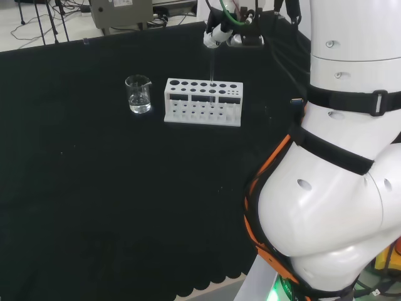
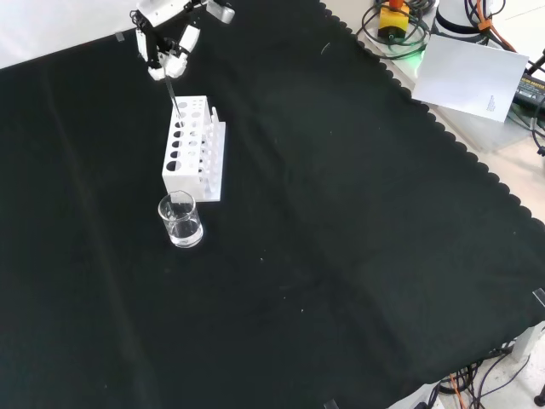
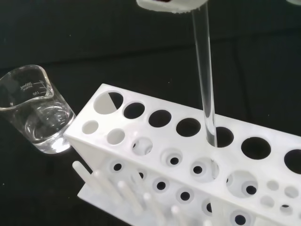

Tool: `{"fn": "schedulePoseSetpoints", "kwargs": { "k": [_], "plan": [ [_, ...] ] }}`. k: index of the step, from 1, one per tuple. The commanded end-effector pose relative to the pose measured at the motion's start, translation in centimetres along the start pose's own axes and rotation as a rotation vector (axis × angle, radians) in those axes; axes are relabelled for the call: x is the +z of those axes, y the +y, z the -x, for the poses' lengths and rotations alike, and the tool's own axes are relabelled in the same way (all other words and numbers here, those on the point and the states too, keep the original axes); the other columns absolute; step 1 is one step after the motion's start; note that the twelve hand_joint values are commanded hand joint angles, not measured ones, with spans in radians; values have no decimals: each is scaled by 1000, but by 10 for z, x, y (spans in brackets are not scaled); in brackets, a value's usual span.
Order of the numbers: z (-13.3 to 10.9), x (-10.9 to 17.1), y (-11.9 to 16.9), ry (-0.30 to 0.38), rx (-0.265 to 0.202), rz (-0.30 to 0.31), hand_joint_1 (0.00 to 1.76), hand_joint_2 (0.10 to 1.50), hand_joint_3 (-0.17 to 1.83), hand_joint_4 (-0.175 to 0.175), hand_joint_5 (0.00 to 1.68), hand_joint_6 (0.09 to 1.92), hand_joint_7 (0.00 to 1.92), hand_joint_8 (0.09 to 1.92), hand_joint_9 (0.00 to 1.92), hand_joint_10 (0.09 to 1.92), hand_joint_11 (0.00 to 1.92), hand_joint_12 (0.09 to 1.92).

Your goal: Put the glass rod back on the white test tube rack.

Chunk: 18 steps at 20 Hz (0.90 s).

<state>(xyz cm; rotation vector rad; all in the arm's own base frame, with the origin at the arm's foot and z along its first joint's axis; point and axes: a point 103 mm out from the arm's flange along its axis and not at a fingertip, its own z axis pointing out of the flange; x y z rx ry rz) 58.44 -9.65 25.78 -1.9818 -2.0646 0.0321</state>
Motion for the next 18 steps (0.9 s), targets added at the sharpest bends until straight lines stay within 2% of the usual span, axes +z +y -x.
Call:
{"fn": "schedulePoseSetpoints", "kwargs": {
  "k": [1, 18],
  "plan": [
    [-2, 4, 0, -1, -18, -16, 1308, 1031, -10, -175, 1243, 242, 1199, 961, 1741, 565, 1670, 767],
    [2, 8, -3, 15, -8, -13, 1309, 1023, -14, -175, 1236, 276, 1239, 886, 1747, 568, 1680, 762]
  ]
}}
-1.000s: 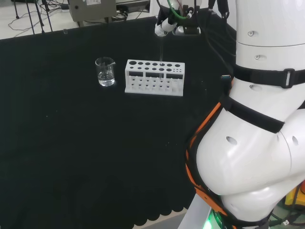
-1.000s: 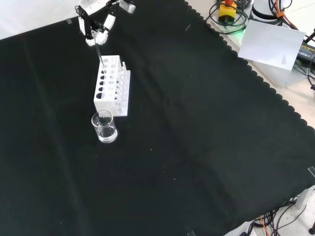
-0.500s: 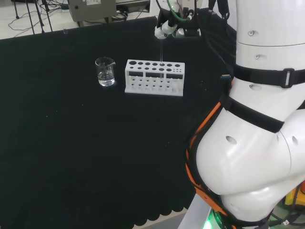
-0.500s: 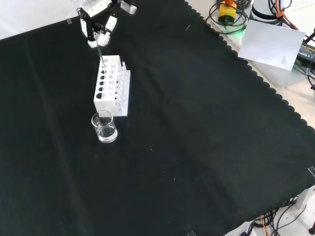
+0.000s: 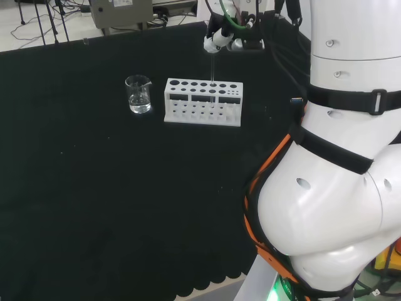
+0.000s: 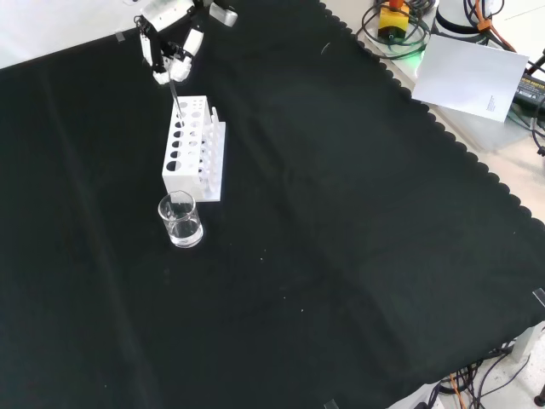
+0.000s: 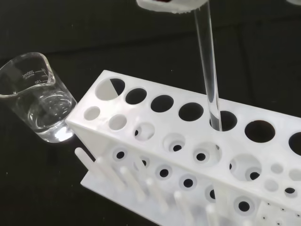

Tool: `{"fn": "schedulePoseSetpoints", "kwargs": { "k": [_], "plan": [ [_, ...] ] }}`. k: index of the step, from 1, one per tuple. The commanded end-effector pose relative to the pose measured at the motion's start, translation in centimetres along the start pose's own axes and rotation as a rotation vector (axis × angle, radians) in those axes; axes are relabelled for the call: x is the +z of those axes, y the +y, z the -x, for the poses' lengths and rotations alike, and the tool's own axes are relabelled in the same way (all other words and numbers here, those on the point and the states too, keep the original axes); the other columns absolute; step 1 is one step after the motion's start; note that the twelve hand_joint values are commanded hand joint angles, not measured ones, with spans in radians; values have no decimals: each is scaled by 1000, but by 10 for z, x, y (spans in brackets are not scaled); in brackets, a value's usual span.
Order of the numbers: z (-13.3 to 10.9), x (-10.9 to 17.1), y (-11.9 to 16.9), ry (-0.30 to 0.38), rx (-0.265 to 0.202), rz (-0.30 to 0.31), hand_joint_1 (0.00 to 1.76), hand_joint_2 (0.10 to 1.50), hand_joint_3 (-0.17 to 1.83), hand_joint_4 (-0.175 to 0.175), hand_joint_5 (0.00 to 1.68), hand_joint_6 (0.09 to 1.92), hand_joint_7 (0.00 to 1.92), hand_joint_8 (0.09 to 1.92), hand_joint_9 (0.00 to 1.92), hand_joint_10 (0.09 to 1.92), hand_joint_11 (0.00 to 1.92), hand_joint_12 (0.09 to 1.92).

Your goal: Put the glass rod back on the white test tube rack.

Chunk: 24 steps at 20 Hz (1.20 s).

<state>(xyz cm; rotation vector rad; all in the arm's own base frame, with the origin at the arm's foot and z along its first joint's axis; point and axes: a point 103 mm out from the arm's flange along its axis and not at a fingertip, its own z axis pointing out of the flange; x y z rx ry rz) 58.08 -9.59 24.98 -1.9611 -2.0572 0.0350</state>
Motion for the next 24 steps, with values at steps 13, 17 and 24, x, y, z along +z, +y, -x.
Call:
{"fn": "schedulePoseSetpoints", "kwargs": {
  "k": [13, 17, 24],
  "plan": [
    [-2, 4, -2, -36, -2, -25, 1387, 1011, -175, -175, 1052, 679, 1559, 87, 1810, 478, 1778, 851],
    [-6, 2, 0, -41, 3, -26, 1421, 994, -175, -175, 831, 862, 1560, 87, 1810, 484, 1801, 916],
    [-8, -1, 1, -39, -3, -2, 1403, 856, -175, -175, 727, 888, 1489, 87, 1817, 476, 1845, 912]
  ]
}}
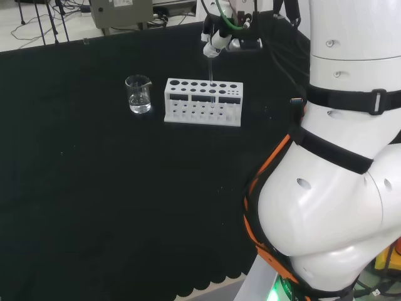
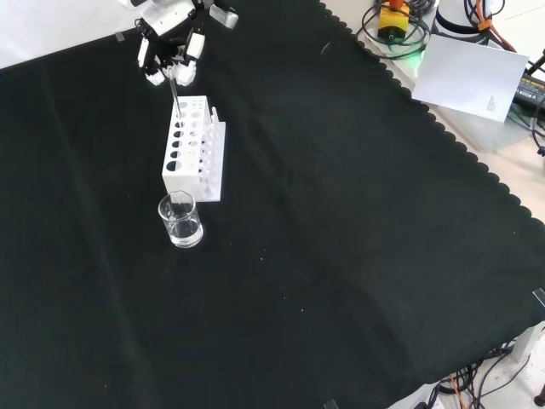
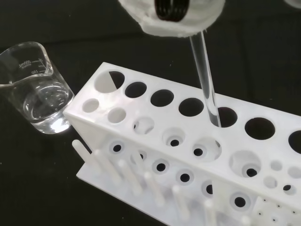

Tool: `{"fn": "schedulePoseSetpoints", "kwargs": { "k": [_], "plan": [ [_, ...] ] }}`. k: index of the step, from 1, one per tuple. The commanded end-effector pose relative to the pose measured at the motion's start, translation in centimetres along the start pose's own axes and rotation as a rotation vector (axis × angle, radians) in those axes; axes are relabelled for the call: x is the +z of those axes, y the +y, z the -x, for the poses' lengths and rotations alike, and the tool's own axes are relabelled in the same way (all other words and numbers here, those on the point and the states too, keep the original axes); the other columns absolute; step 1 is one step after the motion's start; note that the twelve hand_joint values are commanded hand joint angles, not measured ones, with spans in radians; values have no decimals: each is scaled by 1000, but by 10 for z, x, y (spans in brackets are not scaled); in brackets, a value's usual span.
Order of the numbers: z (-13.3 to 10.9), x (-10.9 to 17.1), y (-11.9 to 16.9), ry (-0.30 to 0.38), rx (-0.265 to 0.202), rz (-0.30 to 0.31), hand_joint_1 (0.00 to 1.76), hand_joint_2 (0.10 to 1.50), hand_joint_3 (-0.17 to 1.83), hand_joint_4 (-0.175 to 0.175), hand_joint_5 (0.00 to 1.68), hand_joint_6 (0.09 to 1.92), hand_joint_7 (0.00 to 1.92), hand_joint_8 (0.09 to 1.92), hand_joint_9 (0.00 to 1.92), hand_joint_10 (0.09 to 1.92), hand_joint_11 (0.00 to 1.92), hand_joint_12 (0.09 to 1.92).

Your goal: Put the glass rod back on the white test tube rack.

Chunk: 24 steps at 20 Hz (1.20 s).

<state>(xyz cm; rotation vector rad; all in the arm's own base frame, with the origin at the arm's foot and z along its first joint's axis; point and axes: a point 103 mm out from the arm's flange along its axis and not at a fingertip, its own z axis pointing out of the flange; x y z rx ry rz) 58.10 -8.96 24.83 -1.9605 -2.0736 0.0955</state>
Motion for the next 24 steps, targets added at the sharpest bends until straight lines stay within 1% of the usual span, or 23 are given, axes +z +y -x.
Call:
{"fn": "schedulePoseSetpoints", "kwargs": {
  "k": [1, 9, 10, 11, 14, 16, 17, 21, 24],
  "plan": [
    [-2, -4, -2, 3, 0, 26, 1404, 854, -175, -175, 723, 888, 1485, 87, 1820, 476, 1854, 915],
    [-3, -24, -15, 18, -14, 59, 1408, 848, -175, -175, 714, 887, 1474, 87, 1835, 485, 1883, 934],
    [-3, -26, -16, 21, -26, 65, 1407, 848, -175, -175, 715, 887, 1474, 87, 1835, 486, 1885, 935],
    [-2, -27, -17, 20, -27, 69, 1406, 848, -175, -175, 715, 887, 1473, 87, 1836, 486, 1887, 936],
    [-1, -31, -20, 16, -17, 74, 1403, 848, -175, -175, 716, 886, 1472, 87, 1837, 488, 1893, 940],
    [-6, -29, -15, 6, -7, 69, 1398, 848, -175, -175, 718, 886, 1470, 87, 1837, 488, 1897, 942],
    [-6, -30, -15, 9, -3, 76, 1396, 848, -175, -175, 720, 886, 1470, 87, 1838, 489, 1898, 942],
    [1, -32, -20, 34, -11, 94, 1395, 849, -175, -175, 730, 886, 1467, 87, 1839, 490, 1905, 943],
    [-5, -33, -17, 16, -11, 87, 1396, 849, -175, -175, 741, 884, 1466, 87, 1841, 491, 1911, 944]
  ]
}}
